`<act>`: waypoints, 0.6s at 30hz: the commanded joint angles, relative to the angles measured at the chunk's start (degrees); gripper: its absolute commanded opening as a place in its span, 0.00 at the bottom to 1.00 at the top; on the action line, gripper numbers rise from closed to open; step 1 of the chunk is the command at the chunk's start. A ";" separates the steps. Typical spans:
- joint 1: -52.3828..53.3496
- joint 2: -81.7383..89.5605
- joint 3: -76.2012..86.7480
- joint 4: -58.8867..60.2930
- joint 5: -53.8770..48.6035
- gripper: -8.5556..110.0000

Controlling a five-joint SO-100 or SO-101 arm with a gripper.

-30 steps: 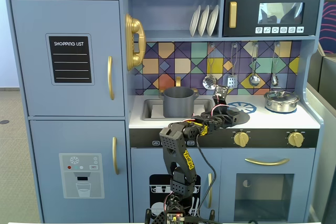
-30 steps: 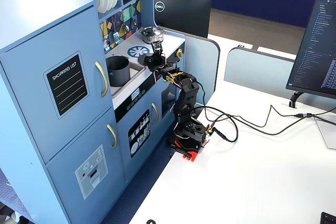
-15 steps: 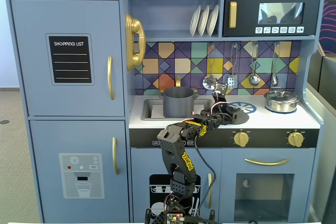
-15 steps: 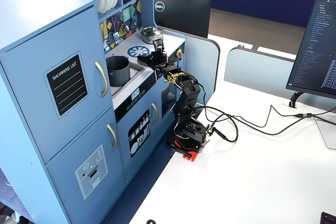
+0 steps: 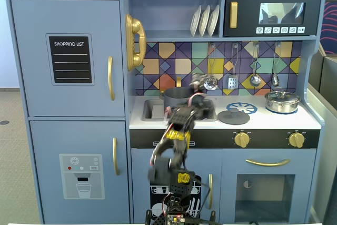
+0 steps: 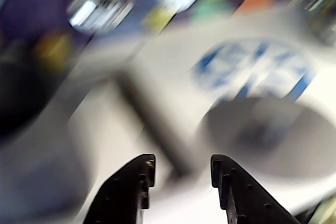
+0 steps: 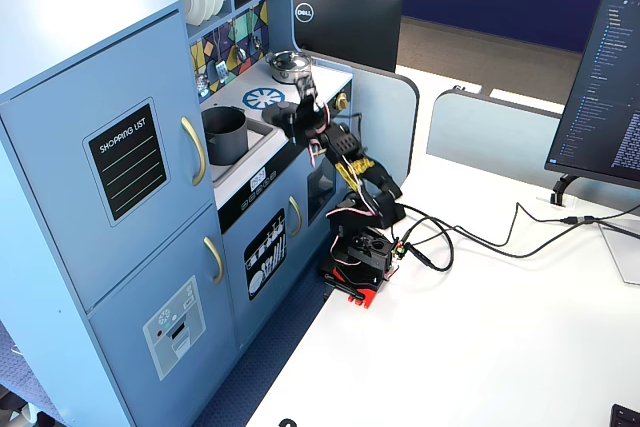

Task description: Take off the lid from the gray recipient and place it on the counter

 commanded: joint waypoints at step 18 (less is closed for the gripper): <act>-22.24 26.72 34.19 46.49 2.11 0.07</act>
